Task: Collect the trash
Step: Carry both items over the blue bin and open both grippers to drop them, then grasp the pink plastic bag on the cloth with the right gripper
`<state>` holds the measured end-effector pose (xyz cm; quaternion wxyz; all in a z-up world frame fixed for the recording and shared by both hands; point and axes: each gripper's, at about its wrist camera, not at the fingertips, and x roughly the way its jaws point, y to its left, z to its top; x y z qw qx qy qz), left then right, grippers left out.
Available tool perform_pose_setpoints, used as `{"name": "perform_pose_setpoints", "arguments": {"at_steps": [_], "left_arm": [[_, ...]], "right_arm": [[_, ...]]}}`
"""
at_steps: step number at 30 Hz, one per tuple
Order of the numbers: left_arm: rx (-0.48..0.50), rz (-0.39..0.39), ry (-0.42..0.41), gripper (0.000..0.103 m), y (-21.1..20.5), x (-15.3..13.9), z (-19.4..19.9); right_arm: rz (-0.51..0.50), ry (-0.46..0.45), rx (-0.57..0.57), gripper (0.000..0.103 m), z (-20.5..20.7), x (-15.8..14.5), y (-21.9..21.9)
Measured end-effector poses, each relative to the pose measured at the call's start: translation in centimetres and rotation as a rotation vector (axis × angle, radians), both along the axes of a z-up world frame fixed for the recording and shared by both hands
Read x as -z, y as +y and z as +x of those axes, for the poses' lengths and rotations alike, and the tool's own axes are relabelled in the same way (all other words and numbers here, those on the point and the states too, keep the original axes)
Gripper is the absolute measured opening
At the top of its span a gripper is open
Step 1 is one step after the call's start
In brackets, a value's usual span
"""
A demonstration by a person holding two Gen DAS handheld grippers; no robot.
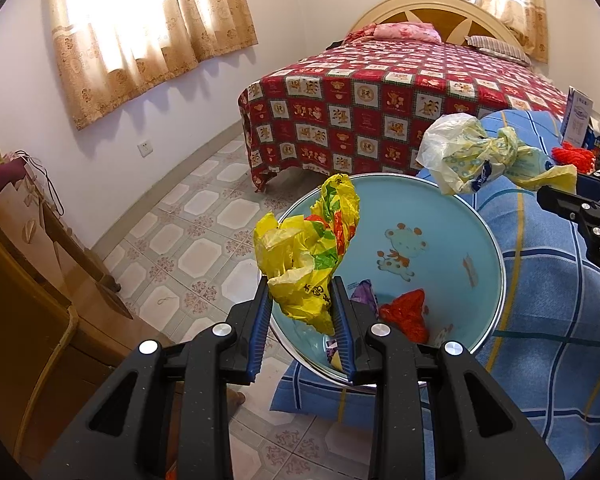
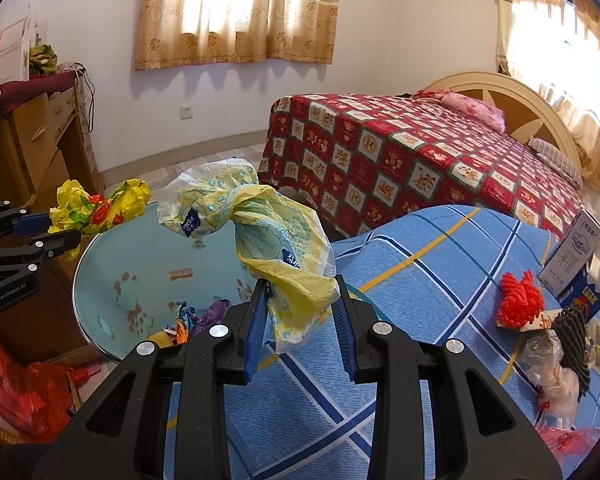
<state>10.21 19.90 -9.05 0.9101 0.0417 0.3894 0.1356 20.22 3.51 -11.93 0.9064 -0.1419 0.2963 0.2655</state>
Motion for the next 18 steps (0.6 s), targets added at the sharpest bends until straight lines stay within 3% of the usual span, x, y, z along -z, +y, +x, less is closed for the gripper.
{"name": "perform_pose_setpoints", "arguments": {"at_steps": [7, 10, 12, 18], "left_arm": [[0.009, -0.006, -0.001, 0.033, -0.2, 0.1, 0.0], [0.023, -0.003, -0.005, 0.041, -0.9, 0.3, 0.0], [0.033, 0.002, -0.005, 0.059, -1.4, 0.4, -0.1], [0.036, 0.013, -0.006, 0.069, -1.9, 0.5, -0.1]], "right_arm": [[0.002, 0.001, -0.020, 0.034, -0.2, 0.0, 0.4], [0.008, 0.007, -0.047, 0.042, -0.3, 0.2, 0.9], [0.013, 0.006, -0.043, 0.057, -0.3, 0.3, 0.9], [0.012, 0.019, -0.027, 0.062, -0.3, 0.8, 0.5]]}}
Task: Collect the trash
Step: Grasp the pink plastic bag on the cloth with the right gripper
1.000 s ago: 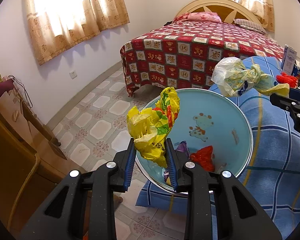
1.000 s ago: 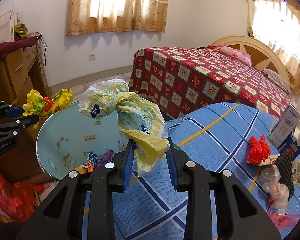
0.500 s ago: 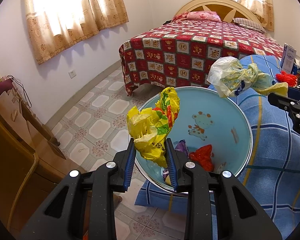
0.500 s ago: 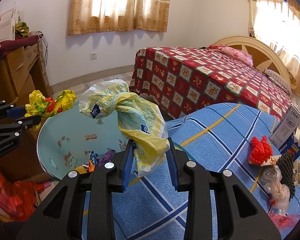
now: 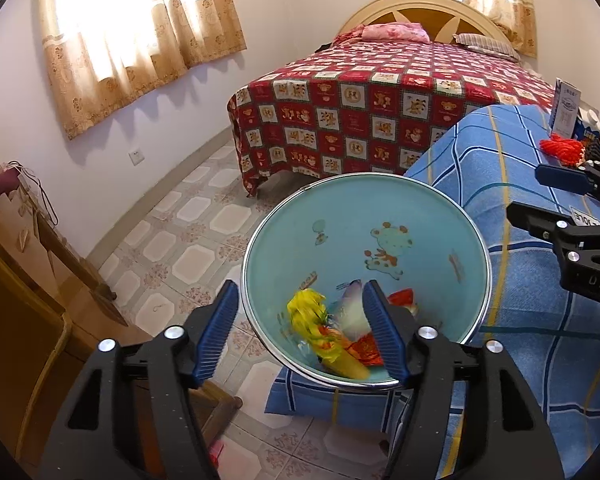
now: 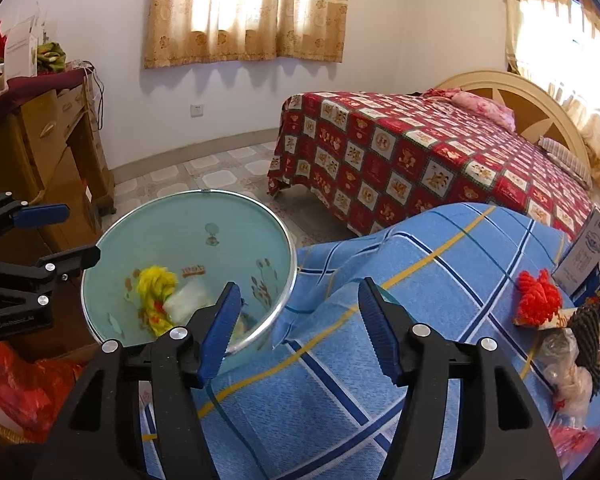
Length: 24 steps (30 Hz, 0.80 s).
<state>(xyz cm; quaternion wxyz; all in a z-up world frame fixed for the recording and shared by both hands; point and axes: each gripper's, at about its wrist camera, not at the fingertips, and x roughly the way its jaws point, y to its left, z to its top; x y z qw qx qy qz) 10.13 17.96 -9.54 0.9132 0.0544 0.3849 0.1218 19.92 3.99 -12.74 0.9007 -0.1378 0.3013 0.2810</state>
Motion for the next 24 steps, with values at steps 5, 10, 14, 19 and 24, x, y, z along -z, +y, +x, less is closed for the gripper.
{"name": "perform_pose_setpoints", "arguments": {"at_steps": [5, 10, 14, 19, 24], "left_arm": [[-0.017, 0.007, -0.006, 0.082, -0.1, 0.0, 0.0], [0.000, -0.011, 0.007, 0.088, -0.7, 0.4, -0.2], [0.040, -0.013, 0.027, 0.089, -2.4, 1.3, -0.2], [0.081, -0.011, 0.044, 0.090, -4.0, 2.1, -0.4], [0.098, -0.005, 0.056, 0.090, -5.0, 2.6, -0.6]], "right_arm": [[0.006, -0.004, 0.033, 0.067, -0.5, -0.2, -1.4], [0.017, -0.014, 0.084, 0.067, -1.7, -0.7, -4.1], [0.037, -0.036, 0.153, 0.067, -3.1, -1.3, -8.0], [0.052, -0.079, 0.328, 0.067, -4.8, -2.1, -15.8], [0.045, -0.137, 0.547, 0.069, -6.0, -2.7, -23.7]]}}
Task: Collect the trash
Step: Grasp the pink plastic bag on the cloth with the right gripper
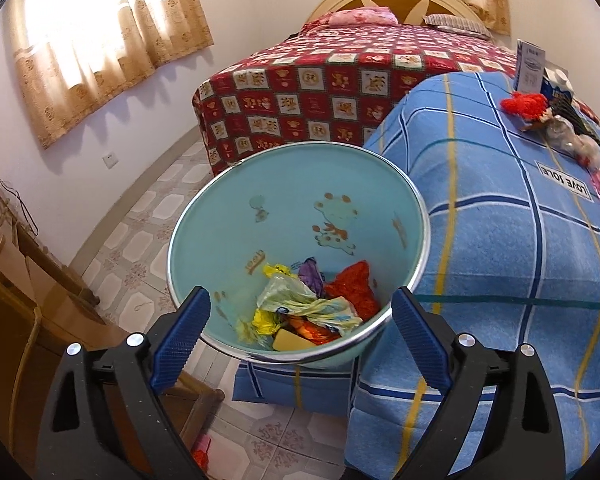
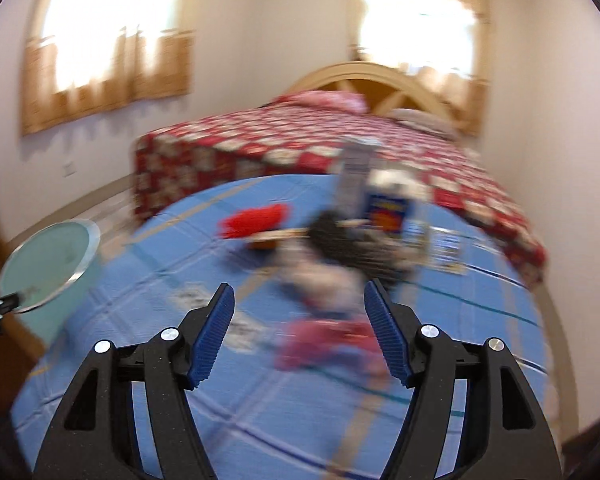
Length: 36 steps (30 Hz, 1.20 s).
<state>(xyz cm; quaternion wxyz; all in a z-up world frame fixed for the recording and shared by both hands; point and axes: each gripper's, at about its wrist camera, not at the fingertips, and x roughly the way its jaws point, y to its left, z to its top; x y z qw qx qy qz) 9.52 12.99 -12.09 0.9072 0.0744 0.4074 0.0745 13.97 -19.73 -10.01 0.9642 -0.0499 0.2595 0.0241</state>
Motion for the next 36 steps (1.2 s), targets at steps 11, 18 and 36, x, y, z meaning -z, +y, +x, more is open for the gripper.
{"name": "perform_pose_setpoints", "arguments": {"at_steps": [11, 18, 36], "left_arm": [[-0.002, 0.035, -0.017, 0.096, -1.2, -0.2, 0.6], [0.014, 0.036, -0.024, 0.096, -2.5, -0.6, 1.6], [0.138, -0.008, -0.132, 0.096, -12.4, -4.2, 6.6]], "right_arm": [[0.031, 0.138, 0.035, 0.068, 3.5, 3.3, -5.0], [0.062, 0.197, -0.054, 0.025, 3.5, 4.5, -4.5], [0.176, 0.095, 0.099, 0.011, 2.4, 1.6, -9.5]]}}
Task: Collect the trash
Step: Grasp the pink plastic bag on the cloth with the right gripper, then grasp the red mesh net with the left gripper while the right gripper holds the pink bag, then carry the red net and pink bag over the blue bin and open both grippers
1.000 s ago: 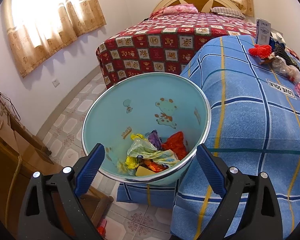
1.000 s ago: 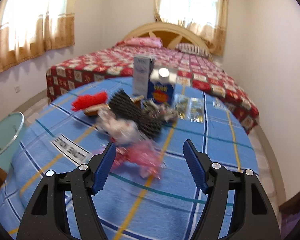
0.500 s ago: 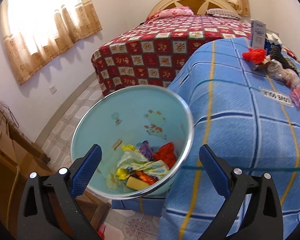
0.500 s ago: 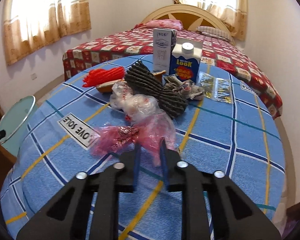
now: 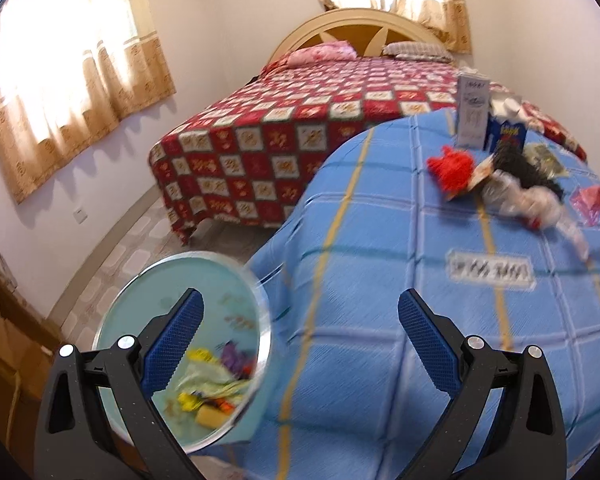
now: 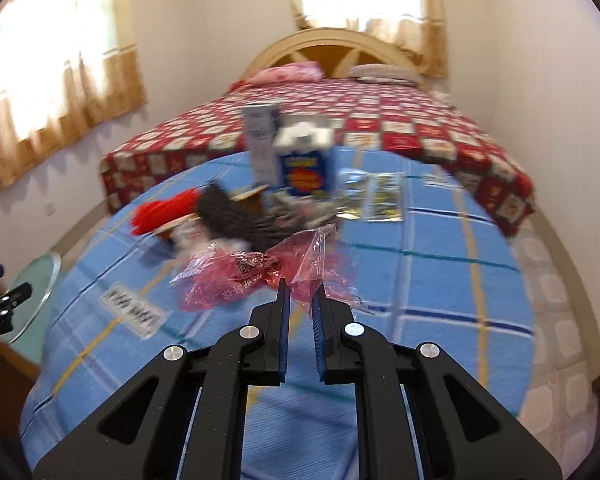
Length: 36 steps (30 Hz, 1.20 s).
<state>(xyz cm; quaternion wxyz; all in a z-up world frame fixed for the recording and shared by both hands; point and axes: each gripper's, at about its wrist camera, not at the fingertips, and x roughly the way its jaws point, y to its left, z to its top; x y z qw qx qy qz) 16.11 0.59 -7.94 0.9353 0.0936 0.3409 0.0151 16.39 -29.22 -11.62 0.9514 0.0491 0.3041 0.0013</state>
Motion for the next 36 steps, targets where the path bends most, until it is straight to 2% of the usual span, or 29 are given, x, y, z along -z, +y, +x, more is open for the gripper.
{"name": "perform_pose_setpoints", "arguments": {"at_steps": [5, 10, 16, 21, 22, 23, 24, 25, 26, 27, 36], "left_arm": [[0.055, -0.021, -0.026, 0.096, -4.4, -0.6, 2.9], [0.086, -0.027, -0.021, 0.096, -7.9, -0.4, 5.9], [0.096, -0.033, -0.006, 0.096, -10.5, -0.1, 9.3], [0.088, -0.036, 0.021, 0.094, -11.3, 0.9, 12.0], [0.089, -0.041, 0.036, 0.091, -11.3, 1.2, 12.6], [0.097, -0.050, 0.053, 0.078, -11.2, 1.5, 13.0], [0.108, -0.061, 0.073, 0.061, -11.1, 1.8, 13.3], [0.127, -0.087, 0.107, 0.051, -10.9, 2.2, 13.6], [0.140, -0.107, 0.125, 0.025, -10.7, 2.3, 13.7], [0.153, -0.118, 0.137, 0.012, -10.6, 2.4, 13.6], [0.188, -0.099, 0.082, 0.011, -7.2, 0.3, 9.2]], "right_arm": [[-0.015, 0.008, 0.108, 0.011, 1.6, 0.6, -3.0], [0.002, 0.028, 0.162, 0.011, 3.3, 1.4, -5.8], [0.030, 0.040, 0.174, 0.011, 4.6, 1.7, -7.5], [0.041, 0.046, 0.149, 0.012, 5.3, 1.6, -7.3], [0.044, 0.046, 0.141, 0.012, 5.4, 1.6, -7.1], [0.047, 0.046, 0.134, 0.012, 5.4, 1.5, -6.9], [0.049, 0.046, 0.128, 0.012, 5.4, 1.5, -6.7], [0.050, 0.044, 0.117, 0.012, 5.4, 1.4, -6.3], [0.051, 0.042, 0.108, 0.012, 5.3, 1.3, -6.1], [0.054, 0.038, 0.099, 0.012, 5.2, 1.2, -5.7], [0.064, -0.009, 0.032, 0.013, 4.1, -0.4, -2.1]]}}
